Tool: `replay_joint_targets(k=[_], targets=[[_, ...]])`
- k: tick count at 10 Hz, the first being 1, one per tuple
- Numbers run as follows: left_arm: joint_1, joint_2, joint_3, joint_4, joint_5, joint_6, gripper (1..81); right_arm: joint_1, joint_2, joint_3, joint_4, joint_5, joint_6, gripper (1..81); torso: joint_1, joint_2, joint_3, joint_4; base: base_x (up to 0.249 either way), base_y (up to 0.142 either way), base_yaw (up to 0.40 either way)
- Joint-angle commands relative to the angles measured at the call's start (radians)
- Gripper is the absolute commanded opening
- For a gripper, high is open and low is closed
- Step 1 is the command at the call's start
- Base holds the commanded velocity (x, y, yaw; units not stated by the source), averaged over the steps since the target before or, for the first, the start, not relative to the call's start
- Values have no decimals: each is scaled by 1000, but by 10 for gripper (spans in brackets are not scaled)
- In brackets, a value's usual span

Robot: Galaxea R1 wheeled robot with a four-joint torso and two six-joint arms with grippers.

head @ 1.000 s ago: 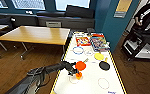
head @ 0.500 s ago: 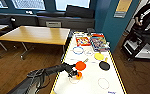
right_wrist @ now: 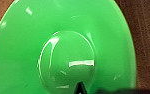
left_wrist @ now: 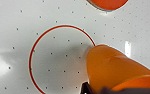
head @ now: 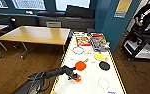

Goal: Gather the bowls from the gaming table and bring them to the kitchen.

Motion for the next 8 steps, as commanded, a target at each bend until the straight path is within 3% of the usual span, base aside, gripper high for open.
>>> replay_joint_targets(k=[1, 3, 5, 7, 8], targets=[[-135, 1, 39, 25, 62, 4, 10, 11, -30, 1, -22, -54, 0, 10, 0, -1, 0, 0, 0, 0, 0], [-170, -48, 149, 30, 51, 0, 10, 12, -15, -23, -22, -71, 3, 10, 0, -1, 0, 0, 0, 0, 0], [-253, -176, 384, 18, 12, -16, 10, 12, -16, -19, -22, -74, 1, 10, 0, -1, 0, 0, 0, 0, 0], [-308, -315, 566, 22, -19, -71, 10, 9, -13, -25, -22, -74, 1, 10, 0, -1, 0, 0, 0, 0, 0], [-322, -370, 628, 24, -19, -83, 10, 11, -13, -22, -22, -76, 0, 10, 0, -1, 0, 0, 0, 0, 0]])
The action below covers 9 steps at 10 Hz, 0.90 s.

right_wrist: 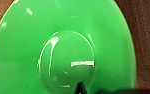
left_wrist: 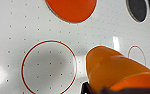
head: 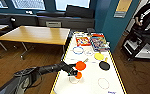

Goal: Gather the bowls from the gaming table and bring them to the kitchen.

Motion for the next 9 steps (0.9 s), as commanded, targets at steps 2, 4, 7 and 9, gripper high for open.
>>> replay_joint_targets(k=[2, 4, 7, 9], targets=[[-258, -364, 421, 1, -23, -75, 10, 10, -41, 24, -21, -53, -2, 10, 0, -1, 0, 0, 0, 0, 0], [-267, -535, 562, 2, -23, -75, 10, 7, -47, 33, -21, -51, -2, 10, 0, -1, 0, 0, 0, 0, 0], [-261, -834, 767, 2, -24, -70, 10, 2, -53, 38, -21, -51, -2, 10, 0, -1, 0, 0, 0, 0, 0], [-164, -1008, 862, 13, -49, -22, 10, 2, -53, 35, -21, -51, -2, 10, 0, -1, 0, 0, 0, 0, 0]])
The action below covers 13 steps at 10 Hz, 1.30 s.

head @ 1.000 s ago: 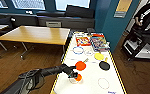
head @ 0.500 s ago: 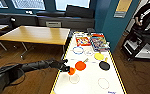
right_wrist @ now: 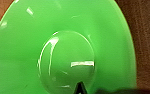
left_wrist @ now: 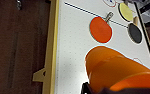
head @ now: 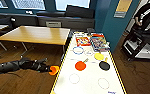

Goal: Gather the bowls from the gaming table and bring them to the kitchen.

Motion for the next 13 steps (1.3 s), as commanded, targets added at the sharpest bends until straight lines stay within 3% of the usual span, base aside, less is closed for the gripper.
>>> replay_joint_targets(k=[1, 4, 5, 7, 8, 11, 13], targets=[[56, -341, 261, 20, -76, 69, 10, 3, -35, 19, -21, -53, -1, 10, 0, -1, 0, 0, 0, 0, 0], [354, -438, 237, 66, -260, 178, 10, 0, -32, 9, -23, -51, -1, 10, 0, -1, 0, 0, 0, 0, 0], [478, -432, 205, 92, -341, 197, 10, -4, -31, 4, -21, -51, -1, 10, 0, -1, 0, 0, 0, 0, 0], [687, -371, 93, 136, -501, 201, 10, -10, -20, -16, -21, -51, -1, 10, 0, -1, 0, 0, 0, 0, 0], [773, -336, 41, 148, -550, 206, 10, -11, -16, -21, -21, -51, -1, 10, 0, -1, 0, 0, 0, 0, 0], [953, -179, -139, 182, -638, 206, 10, -11, 6, -45, -21, -51, 0, 10, 0, -1, 0, 0, 0, 0, 0], [1025, -91, -240, 184, -702, 208, 10, -11, 21, -54, -24, -53, -3, 10, 0, -1, 0, 0, 0, 0, 0]])
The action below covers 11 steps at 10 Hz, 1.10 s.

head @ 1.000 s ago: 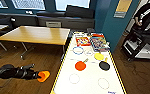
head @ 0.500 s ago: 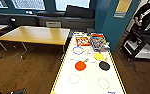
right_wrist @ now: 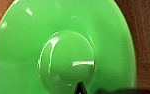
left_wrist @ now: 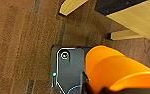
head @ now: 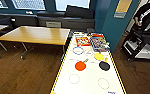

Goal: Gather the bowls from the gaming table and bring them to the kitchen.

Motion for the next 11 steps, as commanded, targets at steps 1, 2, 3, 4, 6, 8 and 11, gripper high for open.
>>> replay_joint_targets(k=[1, 2, 3, 4, 6, 8, 11], targets=[[144, 172, -192, 72, -162, 38, 10, -2, -21, 5, -24, -55, -3, 10, 0, 0, 0, 0, 0, 0, 0], [161, 213, -236, 77, -169, 38, 10, -2, -19, 7, -24, -55, -3, 10, 0, 0, 0, 0, 0, 0, 0], [181, 261, -293, 72, -171, 36, 10, -3, -19, 13, -24, -55, -3, 10, 0, 0, 0, 0, 0, 0, 0], [188, 314, -359, 68, -165, 35, 10, -5, -19, 8, -24, -55, -3, 10, 0, 0, 0, 0, 0, 0, 0], [207, 378, -425, 66, -124, 27, 10, -6, -15, 2, -24, -55, -3, 10, 0, 0, 0, 0, 0, 0, 0], [219, 404, -433, 65, -94, 25, 10, -8, -13, -8, -22, -56, -3, 10, 0, 0, 0, 0, 0, 0, 0], [274, 457, -462, 7, -68, 84, 10, -31, 19, -65, -24, -68, -3, 10, 0, 0, 1, 0, 0, 0, 0]])
